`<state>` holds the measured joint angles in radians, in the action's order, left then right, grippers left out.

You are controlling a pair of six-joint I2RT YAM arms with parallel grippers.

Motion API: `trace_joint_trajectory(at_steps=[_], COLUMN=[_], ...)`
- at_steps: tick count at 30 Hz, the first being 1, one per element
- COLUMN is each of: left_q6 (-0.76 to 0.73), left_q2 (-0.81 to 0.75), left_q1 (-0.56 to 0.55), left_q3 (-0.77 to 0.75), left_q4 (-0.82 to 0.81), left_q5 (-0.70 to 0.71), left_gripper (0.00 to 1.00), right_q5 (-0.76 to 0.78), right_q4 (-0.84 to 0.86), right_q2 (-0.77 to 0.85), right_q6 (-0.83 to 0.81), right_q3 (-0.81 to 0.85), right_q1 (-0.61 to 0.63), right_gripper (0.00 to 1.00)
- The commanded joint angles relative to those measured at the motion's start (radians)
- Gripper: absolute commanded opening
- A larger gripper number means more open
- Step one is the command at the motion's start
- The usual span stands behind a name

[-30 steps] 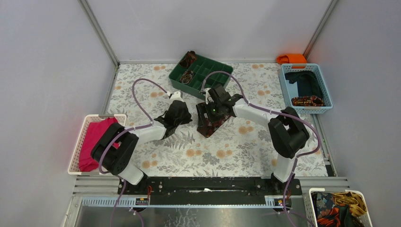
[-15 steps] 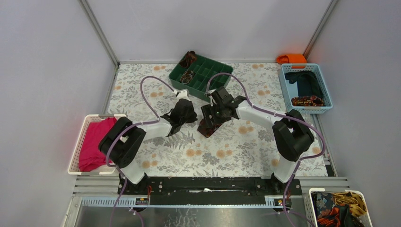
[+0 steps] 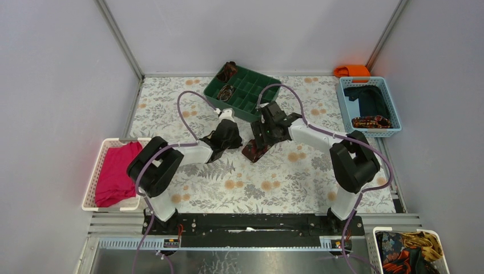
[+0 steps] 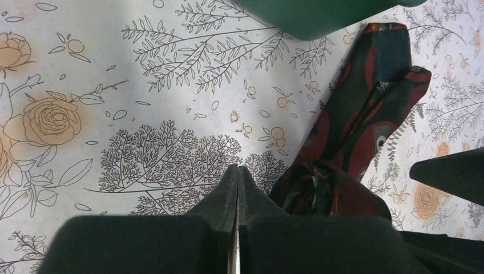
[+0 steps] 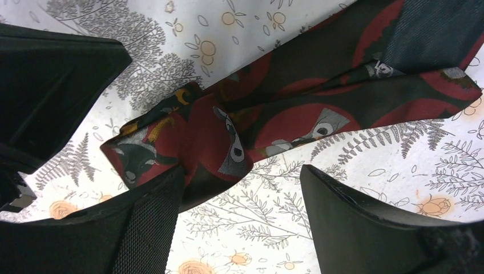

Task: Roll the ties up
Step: Roll the tie at the center of the board.

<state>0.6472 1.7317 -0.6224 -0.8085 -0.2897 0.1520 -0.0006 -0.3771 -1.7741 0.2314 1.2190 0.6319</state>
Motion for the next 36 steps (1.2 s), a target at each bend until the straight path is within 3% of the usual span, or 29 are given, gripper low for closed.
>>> trace_joint_trajectory(at_steps=[1, 5, 14, 16, 20, 21, 28, 30, 36], left_q6=[-0.027, -0.036, -0.078, -0.083, -0.082, -0.078, -0.063, -0.056, -0.039], left_q2=[0.029, 0.056, 0.128, 0.138, 0.166, 0.175, 0.190, 0.188, 0.185], left_q1=[-0.012, -0.013, -0.013, -0.013, -0.013, -0.012, -0.012, -0.013, -0.013], left_q3=[-0.037, -0.054, -0.102, -0.108, -0.125, -0.126, -0.124, -0.111, -0.062], left_q4=[-0.049, -0.049, -0.041, -0.041, -0.055, -0.064, -0.091, -0.099, -0.126], left_q5=[-0.009, -0.007, 0.030, 0.038, 0.009, -0.003, -0.074, -0.091, -0.112], left_gripper=[0.00, 0.00, 0.00, 0.00, 0.00, 0.00, 0.00, 0.00, 0.00], right_q5=[0.040, 0.033, 0.050, 0.025, 0.002, -0.022, -0.098, -0.120, -0.171], right_q4=[-0.017, 0.017, 0.058, 0.047, 0.087, 0.097, 0.171, 0.191, 0.259], right_q2=[-0.040, -0.013, 0.252, 0.267, 0.303, 0.306, 0.287, 0.261, 0.166], right_q6=[-0.010, -0.012, 0.007, 0.019, 0.050, 0.057, 0.097, 0.109, 0.130], right_q3=[0.028, 0.008, -0.132, -0.164, -0.273, -0.294, -0.377, -0.382, -0.377], right_q1=[-0.007, -0.005, -0.004, -0.004, -0.005, -0.004, -0.005, -0.005, -0.005], right_gripper=[0.81, 0.80, 0.79, 0.73, 0.42, 0.41, 0.07, 0.01, 0.00])
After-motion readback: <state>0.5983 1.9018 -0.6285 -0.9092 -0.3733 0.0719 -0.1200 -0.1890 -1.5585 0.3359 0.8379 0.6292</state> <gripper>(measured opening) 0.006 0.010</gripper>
